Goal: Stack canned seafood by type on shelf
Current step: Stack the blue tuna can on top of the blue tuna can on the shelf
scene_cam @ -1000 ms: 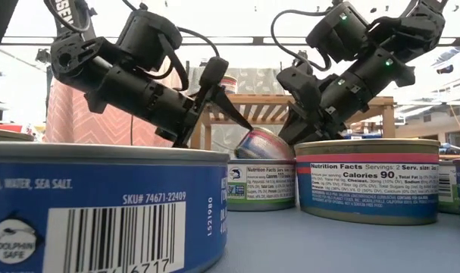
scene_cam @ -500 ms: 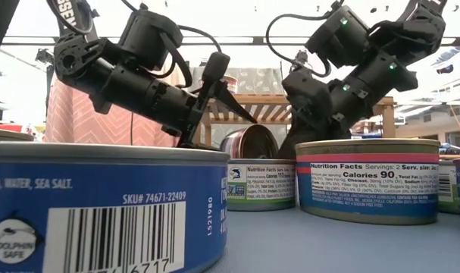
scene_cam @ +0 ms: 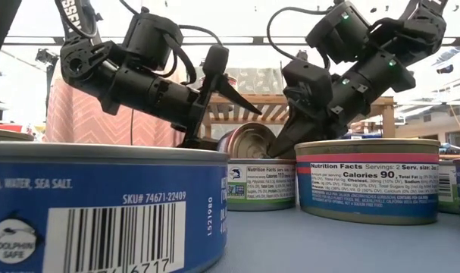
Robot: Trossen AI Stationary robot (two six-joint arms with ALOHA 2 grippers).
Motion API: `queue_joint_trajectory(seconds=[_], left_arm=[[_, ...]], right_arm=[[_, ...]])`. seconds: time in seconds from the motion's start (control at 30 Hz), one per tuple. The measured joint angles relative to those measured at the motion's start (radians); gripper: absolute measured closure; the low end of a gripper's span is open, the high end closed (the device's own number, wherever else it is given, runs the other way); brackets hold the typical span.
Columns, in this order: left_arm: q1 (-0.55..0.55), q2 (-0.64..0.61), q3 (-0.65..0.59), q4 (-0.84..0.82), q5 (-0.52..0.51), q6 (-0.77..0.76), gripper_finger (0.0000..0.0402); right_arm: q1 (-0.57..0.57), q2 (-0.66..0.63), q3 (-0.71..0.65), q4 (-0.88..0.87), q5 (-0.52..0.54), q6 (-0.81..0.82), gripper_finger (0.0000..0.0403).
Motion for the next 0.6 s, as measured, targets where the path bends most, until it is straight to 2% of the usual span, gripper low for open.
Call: queue_joint_trajectory(seconds=[0.2, 0.47, 0.6], left_arm=[[0.018, -0.001, 0.0, -0.006, 0.096, 0.135, 0.0124], [0.057, -0.001, 0.0, -0.024, 0.311, 0.381, 0.0124], [0.074, -0.001, -0.001, -0.016, 0.385, 0.433, 0.0124]], right_arm=[[0.001, -0.001, 0.0, 0.018, -0.026, -0.015, 0.0288], [0.002, -0.002, 0.0, 0.021, -0.038, -0.017, 0.0289], [0.002, -0.002, 0.0, 0.021, -0.038, -0.017, 0.0289]])
